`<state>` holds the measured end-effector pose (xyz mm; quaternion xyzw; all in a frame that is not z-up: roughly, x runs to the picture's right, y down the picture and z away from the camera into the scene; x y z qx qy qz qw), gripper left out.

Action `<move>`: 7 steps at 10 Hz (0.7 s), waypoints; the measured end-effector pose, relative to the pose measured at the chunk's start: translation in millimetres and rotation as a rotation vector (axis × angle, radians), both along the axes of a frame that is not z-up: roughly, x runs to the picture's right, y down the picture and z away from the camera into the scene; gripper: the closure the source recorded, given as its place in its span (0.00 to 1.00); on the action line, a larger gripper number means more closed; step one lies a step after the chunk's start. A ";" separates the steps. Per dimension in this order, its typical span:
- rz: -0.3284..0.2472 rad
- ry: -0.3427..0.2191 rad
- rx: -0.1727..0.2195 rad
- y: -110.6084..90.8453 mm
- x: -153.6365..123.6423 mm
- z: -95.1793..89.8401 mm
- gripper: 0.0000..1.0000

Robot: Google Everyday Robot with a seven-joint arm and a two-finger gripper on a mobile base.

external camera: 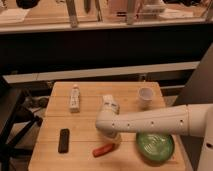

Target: Place the pepper in the ceramic bowl

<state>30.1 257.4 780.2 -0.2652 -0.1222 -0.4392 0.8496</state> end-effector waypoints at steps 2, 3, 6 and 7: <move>0.004 -0.015 -0.014 15.2 -0.1 -5.9 0.20; 0.001 -0.034 -0.026 22.4 -4.3 -4.5 0.20; -0.012 -0.095 -0.082 45.3 -20.5 3.4 0.20; -0.020 -0.117 -0.101 52.8 -30.1 6.7 0.20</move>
